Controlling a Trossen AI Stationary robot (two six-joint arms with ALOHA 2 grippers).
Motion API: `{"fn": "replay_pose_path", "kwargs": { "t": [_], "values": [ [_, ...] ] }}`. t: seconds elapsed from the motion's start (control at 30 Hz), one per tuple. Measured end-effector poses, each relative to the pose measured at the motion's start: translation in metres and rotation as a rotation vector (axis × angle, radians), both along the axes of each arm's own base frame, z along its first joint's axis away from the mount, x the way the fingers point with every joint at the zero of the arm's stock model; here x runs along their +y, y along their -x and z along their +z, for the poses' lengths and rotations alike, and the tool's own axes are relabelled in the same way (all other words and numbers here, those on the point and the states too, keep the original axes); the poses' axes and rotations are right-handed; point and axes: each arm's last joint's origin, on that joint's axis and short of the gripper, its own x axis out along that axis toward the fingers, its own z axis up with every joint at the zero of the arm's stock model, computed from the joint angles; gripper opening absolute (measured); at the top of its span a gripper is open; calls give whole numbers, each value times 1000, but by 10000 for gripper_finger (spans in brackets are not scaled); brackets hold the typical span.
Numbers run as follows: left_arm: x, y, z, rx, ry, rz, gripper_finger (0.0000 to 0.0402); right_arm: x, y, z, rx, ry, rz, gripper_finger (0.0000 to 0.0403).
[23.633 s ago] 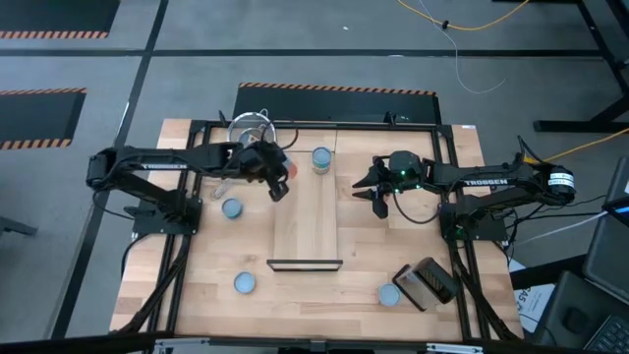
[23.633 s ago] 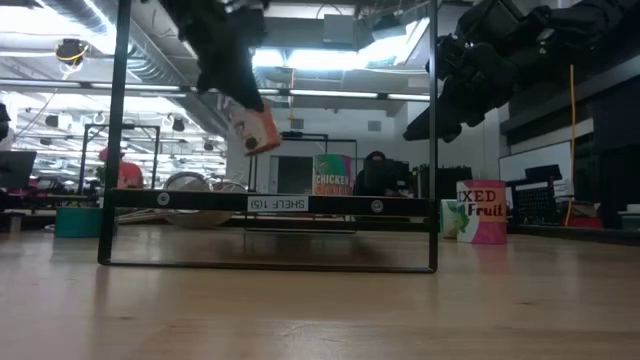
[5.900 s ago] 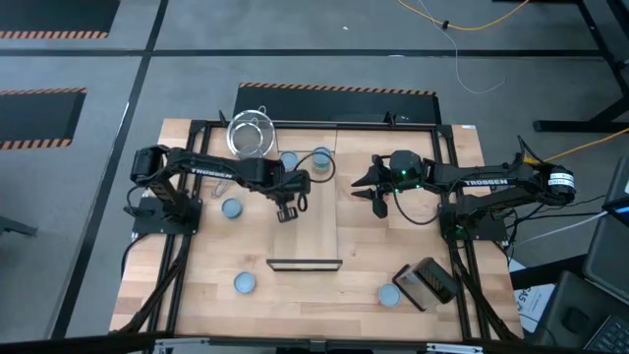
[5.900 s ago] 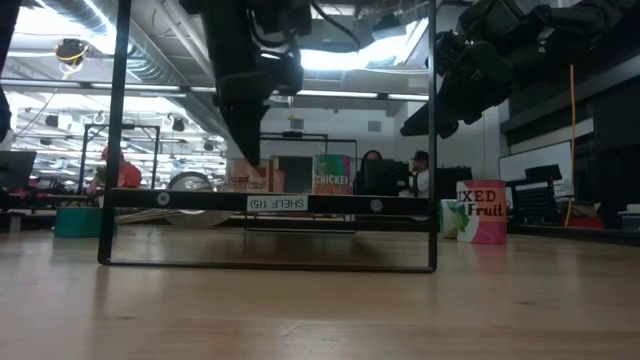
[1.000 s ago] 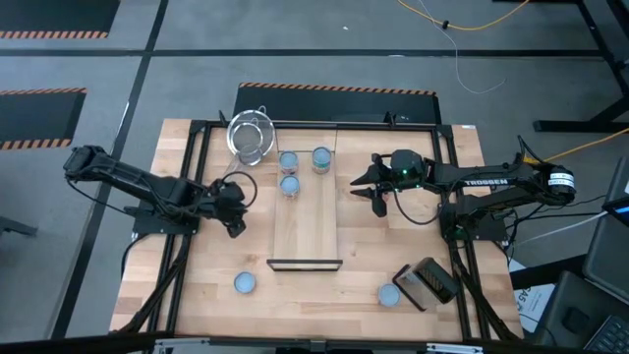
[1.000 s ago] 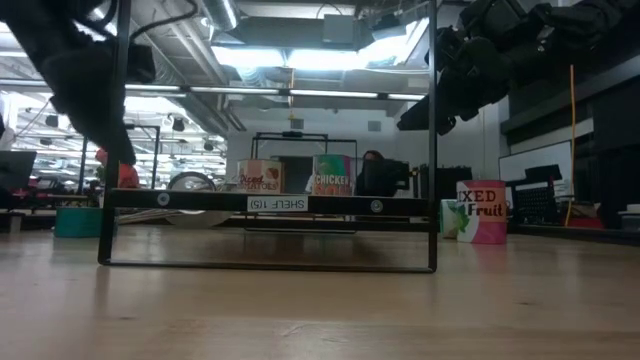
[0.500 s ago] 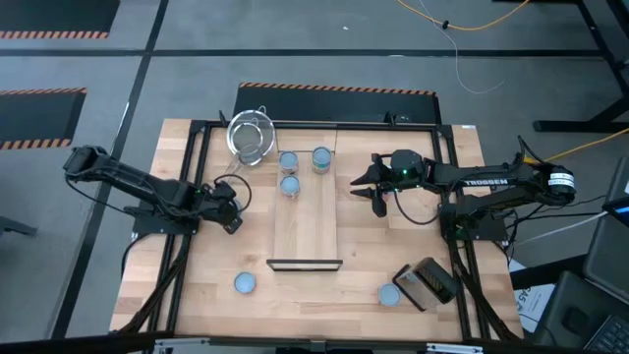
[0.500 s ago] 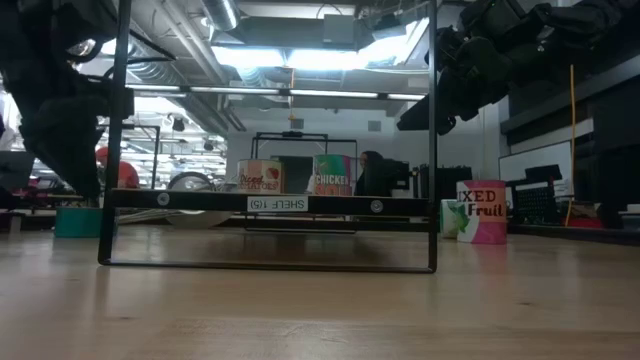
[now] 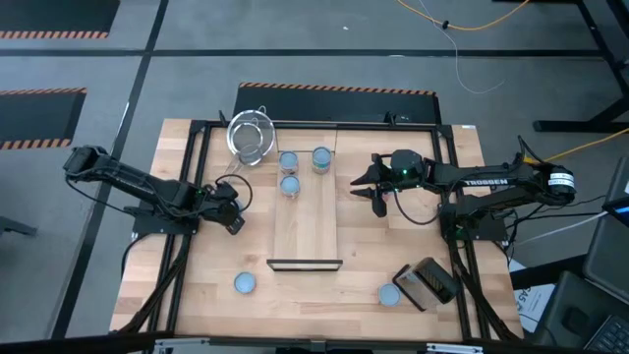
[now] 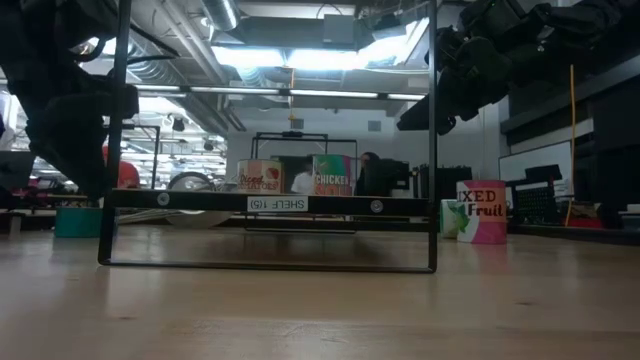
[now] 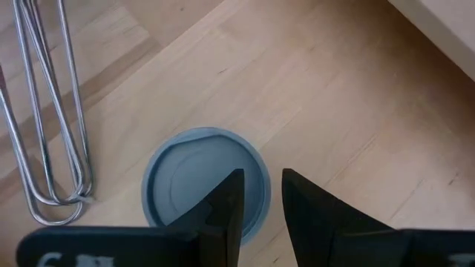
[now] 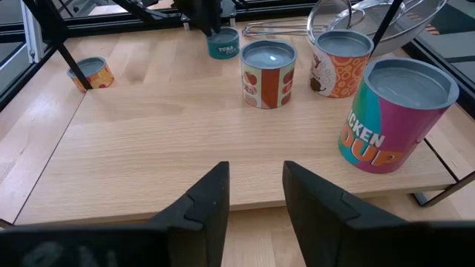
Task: Pick and place cans onto a shelf
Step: Put the canned tuna on the shelf
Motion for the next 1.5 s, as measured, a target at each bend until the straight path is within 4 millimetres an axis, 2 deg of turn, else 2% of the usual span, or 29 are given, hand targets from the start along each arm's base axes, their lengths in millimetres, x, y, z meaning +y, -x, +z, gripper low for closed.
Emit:
{"fn": "replay_pose_path", "kwargs": {
  "t": [0.3, 0.93, 1.07, 1.3, 1.5],
  "values": [
    [0, 0, -1, 5, -9, 2, 85, 0, 0, 0, 1, 0, 0, 132],
    [-4, -14, -22, 144, -29, -3, 82, 0, 0, 0, 1, 0, 0, 132],
    [-4, -14, -22, 147, -30, -3, 66, 0, 0, 0, 1, 0, 0, 132],
    [-4, -14, -22, 147, -24, -3, 10, 0, 0, 0, 1, 0, 0, 132],
    [-4, -15, -21, 145, -23, -7, 9, 0, 0, 0, 1, 0, 0, 132]
  ]
}}
